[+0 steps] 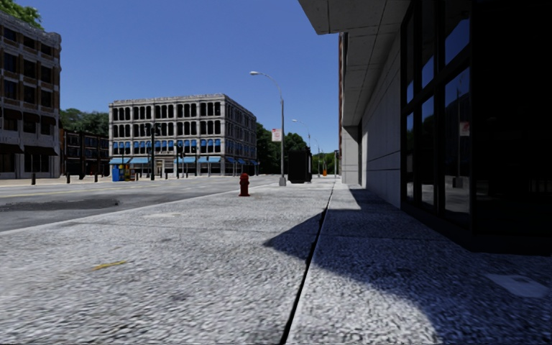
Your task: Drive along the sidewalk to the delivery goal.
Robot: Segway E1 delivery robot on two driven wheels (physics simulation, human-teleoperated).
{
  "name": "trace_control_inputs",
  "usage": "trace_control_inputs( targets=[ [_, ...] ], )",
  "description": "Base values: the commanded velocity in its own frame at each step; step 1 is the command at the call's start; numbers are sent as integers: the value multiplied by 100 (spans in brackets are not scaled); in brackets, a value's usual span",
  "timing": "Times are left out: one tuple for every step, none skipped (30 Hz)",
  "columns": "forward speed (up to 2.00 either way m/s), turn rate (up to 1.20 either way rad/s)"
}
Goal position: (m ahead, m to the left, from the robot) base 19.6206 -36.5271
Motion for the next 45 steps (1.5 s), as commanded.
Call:
trace_control_inputs(
  targets=[
    [191, -27],
    [191, -27],
    [191, -27],
    [191, -27],
    [191, -27],
    [191, -27],
    [191, -27],
    [191, -27],
    [191, -27],
    [191, -27],
    [191, -27],
    [191, -27],
    [200, -27],
    [200, -27],
    [200, -27],
    [200, -27],
    [200, -27],
    [200, -27],
    [200, -27],
    [200, -27],
    [200, -27],
    [200, -27],
    [200, -27],
    [200, -27],
    [200, -27],
    [200, -27],
    [200, -22],
    [200, -3],
    [200, 0],
    [200, 0],
    [200, 0],
    [200, 0],
    [200, 0],
    [200, 0],
    [200, 0],
    [200, -16],
    [200, -22],
    [200, -24],
    [200, -24],
    [200, -25],
    [200, -25],
    [200, -25],
    [200, -25],
    [200, -25],
    [200, -25]
  ],
)
